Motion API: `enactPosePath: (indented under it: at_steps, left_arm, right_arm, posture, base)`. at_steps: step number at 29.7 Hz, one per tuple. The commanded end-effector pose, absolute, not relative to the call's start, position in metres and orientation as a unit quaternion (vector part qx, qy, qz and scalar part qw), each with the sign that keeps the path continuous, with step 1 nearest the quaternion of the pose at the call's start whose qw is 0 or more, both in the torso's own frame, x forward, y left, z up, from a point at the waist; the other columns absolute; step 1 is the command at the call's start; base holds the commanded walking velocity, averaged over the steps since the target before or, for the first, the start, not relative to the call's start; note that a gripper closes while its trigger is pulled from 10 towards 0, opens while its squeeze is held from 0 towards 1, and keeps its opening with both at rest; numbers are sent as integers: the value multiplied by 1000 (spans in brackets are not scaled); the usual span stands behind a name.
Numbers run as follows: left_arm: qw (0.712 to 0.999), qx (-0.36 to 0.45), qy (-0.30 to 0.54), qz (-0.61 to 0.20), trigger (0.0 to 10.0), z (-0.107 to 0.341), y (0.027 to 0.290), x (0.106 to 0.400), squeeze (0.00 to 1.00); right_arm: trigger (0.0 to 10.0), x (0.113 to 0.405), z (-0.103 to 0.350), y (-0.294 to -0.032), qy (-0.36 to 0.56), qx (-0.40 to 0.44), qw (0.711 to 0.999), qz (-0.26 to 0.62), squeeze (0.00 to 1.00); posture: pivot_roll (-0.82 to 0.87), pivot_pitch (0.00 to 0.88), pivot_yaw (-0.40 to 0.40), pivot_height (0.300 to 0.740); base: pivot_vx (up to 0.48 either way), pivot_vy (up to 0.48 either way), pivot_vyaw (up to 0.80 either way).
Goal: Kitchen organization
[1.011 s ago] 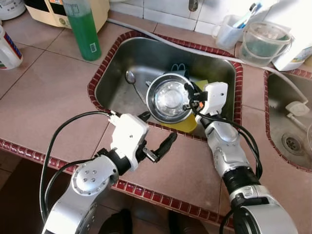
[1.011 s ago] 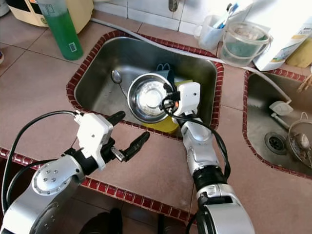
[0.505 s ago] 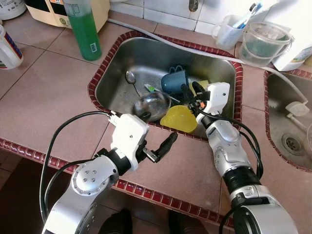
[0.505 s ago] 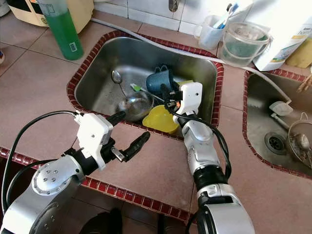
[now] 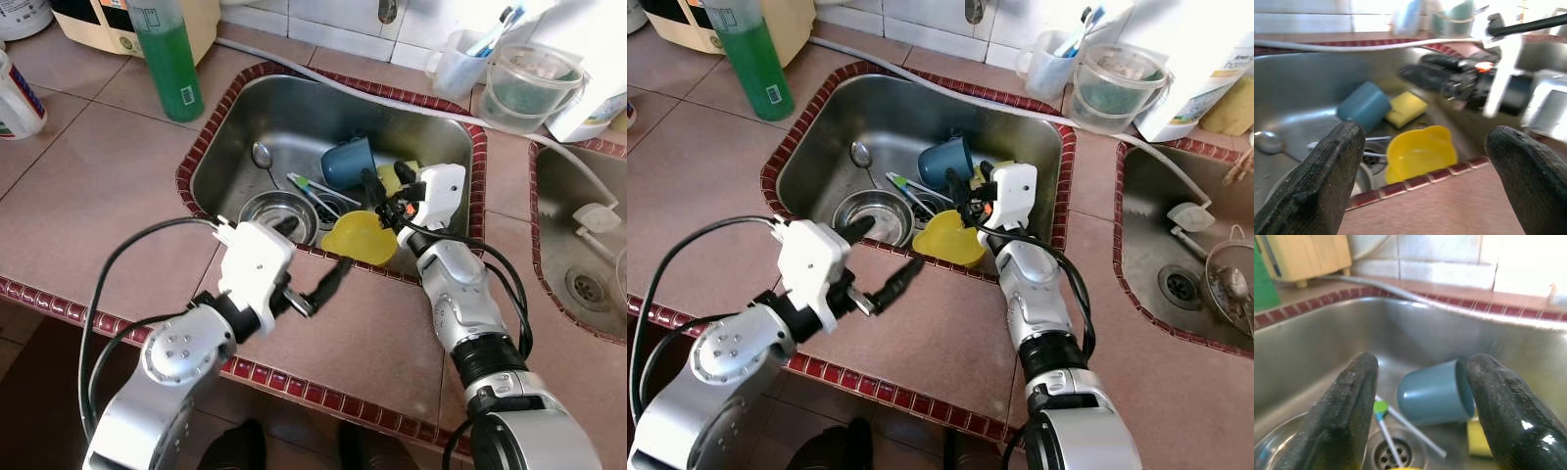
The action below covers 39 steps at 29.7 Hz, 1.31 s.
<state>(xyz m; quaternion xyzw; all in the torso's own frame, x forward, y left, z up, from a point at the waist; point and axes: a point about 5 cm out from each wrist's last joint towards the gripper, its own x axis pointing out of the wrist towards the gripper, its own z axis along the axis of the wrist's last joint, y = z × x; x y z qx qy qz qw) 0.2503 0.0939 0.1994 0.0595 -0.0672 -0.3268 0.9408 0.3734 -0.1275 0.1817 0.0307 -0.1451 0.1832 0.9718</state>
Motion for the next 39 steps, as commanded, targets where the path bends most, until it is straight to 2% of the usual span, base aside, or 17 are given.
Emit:
enactPosePath:
  at_steps: [1, 4, 9, 10, 11, 12, 21, 39]
  left_arm:
    - [948, 66, -66, -305, 10000, 196, 98, 256, 0]
    - [962, 74, -72, -254, 10000, 194, 106, 268, 0]
    - [971, 70, -75, -216, 10000, 191, 115, 283, 0]
    - [973, 68, -75, -209, 10000, 190, 117, 285, 0]
    - [975, 67, -75, -198, 10000, 188, 119, 288, 0]
    - [976, 67, -74, -194, 10000, 188, 120, 289, 0]
    - [985, 46, -89, -139, 10000, 185, 126, 304, 0]
    - [990, 15, -81, -113, 10000, 170, 138, 311, 0]
  right_arm:
    - [10000, 373, 192, -135, -167, 30, 971, 170, 1000]
    - [10000, 372, 195, -140, -178, 29, 971, 156, 1000]
    - [10000, 369, 196, -143, -186, 30, 972, 137, 992]
    - [10000, 368, 196, -143, -188, 30, 972, 137, 910]
    - [10000, 367, 195, -142, -190, 32, 972, 135, 67]
    - [10000, 367, 195, -141, -190, 33, 972, 134, 0]
    - [10000, 355, 190, -142, -200, 62, 973, 95, 0]
    - [10000, 335, 164, -151, -176, 39, 982, 53, 0]
  posture:
    - [-97, 210, -86, 732]
    - [-102, 173, -95, 732]
    - [-109, 112, -97, 732]
    - [-110, 105, -96, 732]
    - [-113, 95, -95, 732]
    - [-116, 84, -94, 732]
    - [-121, 15, -82, 732]
    - [-128, 4, -77, 732]
  base:
    - [0, 0, 0]
    - [0, 0, 0]
    - [0, 0, 0]
    - [0, 0, 0]
    - [0, 0, 0]
    - [0, 0, 0]
    - [0, 0, 0]
    - [0, 0, 0]
